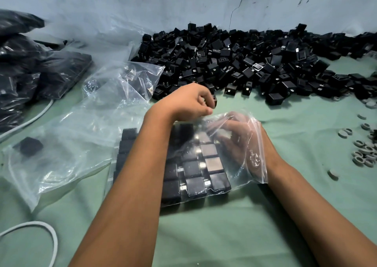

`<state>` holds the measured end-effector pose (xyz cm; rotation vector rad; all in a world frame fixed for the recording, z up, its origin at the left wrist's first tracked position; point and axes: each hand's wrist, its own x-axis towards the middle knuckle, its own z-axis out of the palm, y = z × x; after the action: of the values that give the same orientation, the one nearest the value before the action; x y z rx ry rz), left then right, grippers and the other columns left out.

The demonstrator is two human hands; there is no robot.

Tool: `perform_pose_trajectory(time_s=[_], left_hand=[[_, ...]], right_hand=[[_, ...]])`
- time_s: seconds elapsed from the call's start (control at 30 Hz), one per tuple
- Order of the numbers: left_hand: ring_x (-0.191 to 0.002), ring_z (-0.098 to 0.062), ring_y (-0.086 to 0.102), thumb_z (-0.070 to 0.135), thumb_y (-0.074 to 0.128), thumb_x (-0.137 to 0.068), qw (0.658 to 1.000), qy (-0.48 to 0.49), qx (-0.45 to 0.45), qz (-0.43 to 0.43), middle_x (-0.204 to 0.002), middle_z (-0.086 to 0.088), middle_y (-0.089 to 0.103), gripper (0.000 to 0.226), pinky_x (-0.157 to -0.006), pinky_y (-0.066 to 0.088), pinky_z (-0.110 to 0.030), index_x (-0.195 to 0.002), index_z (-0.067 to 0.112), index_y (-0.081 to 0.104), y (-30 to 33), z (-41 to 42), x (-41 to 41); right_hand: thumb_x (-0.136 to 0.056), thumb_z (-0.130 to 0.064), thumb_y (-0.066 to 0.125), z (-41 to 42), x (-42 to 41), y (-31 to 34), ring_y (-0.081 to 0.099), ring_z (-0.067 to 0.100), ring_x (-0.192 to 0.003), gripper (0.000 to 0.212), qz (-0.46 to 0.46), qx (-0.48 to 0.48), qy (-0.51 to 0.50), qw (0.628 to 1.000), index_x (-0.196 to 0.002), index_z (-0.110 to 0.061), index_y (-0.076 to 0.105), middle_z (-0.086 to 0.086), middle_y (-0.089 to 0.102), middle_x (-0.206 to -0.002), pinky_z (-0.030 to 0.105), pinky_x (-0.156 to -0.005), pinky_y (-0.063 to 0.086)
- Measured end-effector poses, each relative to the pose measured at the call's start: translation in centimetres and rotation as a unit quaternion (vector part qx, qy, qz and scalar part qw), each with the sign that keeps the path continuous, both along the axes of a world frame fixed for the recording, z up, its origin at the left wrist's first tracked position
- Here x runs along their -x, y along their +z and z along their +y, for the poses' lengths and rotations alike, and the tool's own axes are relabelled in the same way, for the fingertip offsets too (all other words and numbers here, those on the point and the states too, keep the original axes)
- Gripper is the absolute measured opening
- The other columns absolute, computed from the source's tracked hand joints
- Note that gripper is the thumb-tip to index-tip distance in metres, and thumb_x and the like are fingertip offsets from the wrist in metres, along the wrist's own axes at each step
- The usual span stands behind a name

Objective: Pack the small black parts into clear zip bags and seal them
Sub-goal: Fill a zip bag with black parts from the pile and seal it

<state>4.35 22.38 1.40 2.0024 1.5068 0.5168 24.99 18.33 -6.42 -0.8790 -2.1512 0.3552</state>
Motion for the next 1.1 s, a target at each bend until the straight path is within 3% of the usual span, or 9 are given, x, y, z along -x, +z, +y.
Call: perform_pose_trajectory(time_s=[0.1,0.17,0.33,0.47,0.6,0.73,0.9,1.03,1.1], left_hand=[[-0.065,-0.006,0.061,0.024,0.069,-0.098,0.999,0.01,0.042,0.005,-0.081,0.009,0.071,0.008,-0.063,0.048,-0.025,-0.101,0.022,0.076,-0.7,0.1,0.9],[-0.057,-0.006,0.055,0.023,0.065,-0.101,0.997,0.013,0.065,-0.031,-0.067,0.011,0.066,0.013,-0.061,0.045,-0.024,-0.099,0.019,0.077,-0.8,0.1,1.1],[-0.081,-0.021,0.066,0.012,0.06,-0.102,0.996,0.018,0.077,-0.042,-0.097,-0.012,0.076,0.02,-0.075,0.055,-0.037,-0.099,0.019,0.078,-0.7,0.0,1.8],[-0.076,-0.016,0.065,-0.001,0.05,-0.102,0.994,0.043,0.09,-0.04,-0.099,-0.011,0.077,0.03,-0.066,0.054,-0.029,-0.1,0.015,0.076,-0.7,-0.2,2.9],[-0.064,-0.009,0.065,-0.006,0.053,-0.1,0.992,0.049,0.106,-0.058,-0.086,-0.008,0.077,0.031,-0.056,0.049,-0.019,-0.092,0.01,0.078,-0.5,-0.6,3.6],[-0.064,-0.006,0.064,0.006,0.067,-0.097,0.993,0.03,0.106,-0.036,-0.07,0.004,0.073,0.017,-0.064,0.053,-0.023,-0.091,0.013,0.081,-0.1,-0.8,3.4],[-0.046,0.007,0.053,0.016,0.079,-0.088,0.996,0.044,0.074,0.015,-0.051,0.018,0.062,0.01,-0.058,0.04,-0.023,-0.078,0.018,0.079,0.2,-0.7,3.9],[-0.05,0.005,0.054,0.017,0.086,-0.082,0.996,0.037,0.085,0.011,-0.056,0.015,0.064,0.009,-0.066,0.042,-0.025,-0.075,0.018,0.08,0.2,-0.7,4.3],[-0.05,0.004,0.055,0.017,0.086,-0.081,0.995,0.036,0.089,0.014,-0.057,0.013,0.066,0.009,-0.068,0.043,-0.026,-0.075,0.016,0.079,-0.1,-0.7,4.0]], right_hand=[[-0.099,-0.039,0.067,-0.3,0.1,0.2,0.059,0.001,-0.091,0.01,-0.011,0.006,-0.021,1.0,-0.107,-0.045,0.07,-0.019,0.061,-0.103,0.024,-0.072,0.052],[-0.101,-0.039,0.064,-0.4,0.4,0.4,0.064,0.009,-0.094,0.01,-0.006,0.019,-0.027,0.999,-0.108,-0.038,0.072,-0.016,0.066,-0.108,0.035,-0.076,0.055],[-0.098,-0.026,0.068,-0.8,0.6,1.1,0.069,0.016,-0.096,0.015,0.014,0.029,-0.012,0.999,-0.107,-0.039,0.067,-0.007,0.071,-0.11,0.041,-0.08,0.057],[-0.1,-0.031,0.066,-0.5,0.6,1.2,0.07,0.006,-0.099,0.013,0.041,0.048,0.037,0.997,-0.1,-0.024,0.076,-0.011,0.073,-0.108,0.031,-0.082,0.059],[-0.101,-0.015,0.061,0.0,0.5,0.5,0.065,-0.003,-0.091,0.026,0.049,0.07,0.013,0.996,-0.102,-0.041,0.067,-0.017,0.068,-0.111,0.026,-0.082,0.057],[-0.1,-0.004,0.064,-0.3,1.0,0.9,0.063,-0.012,-0.096,0.042,0.027,0.054,0.021,0.998,-0.105,-0.045,0.062,-0.022,0.066,-0.103,0.015,-0.08,0.053],[-0.098,-0.002,0.064,0.5,0.6,0.5,0.071,0.027,-0.101,0.012,-0.001,0.08,0.057,0.995,-0.105,-0.004,0.074,0.014,0.072,-0.111,0.046,-0.083,0.059],[-0.1,-0.013,0.063,0.2,0.7,1.3,0.07,0.036,-0.1,0.016,0.019,0.095,0.069,0.993,-0.106,-0.005,0.075,0.021,0.071,-0.108,0.053,-0.083,0.058],[-0.098,-0.015,0.062,-0.6,1.1,2.0,0.07,0.034,-0.104,0.017,0.046,0.131,0.095,0.986,-0.108,-0.011,0.074,0.022,0.071,-0.11,0.042,-0.091,0.059]])
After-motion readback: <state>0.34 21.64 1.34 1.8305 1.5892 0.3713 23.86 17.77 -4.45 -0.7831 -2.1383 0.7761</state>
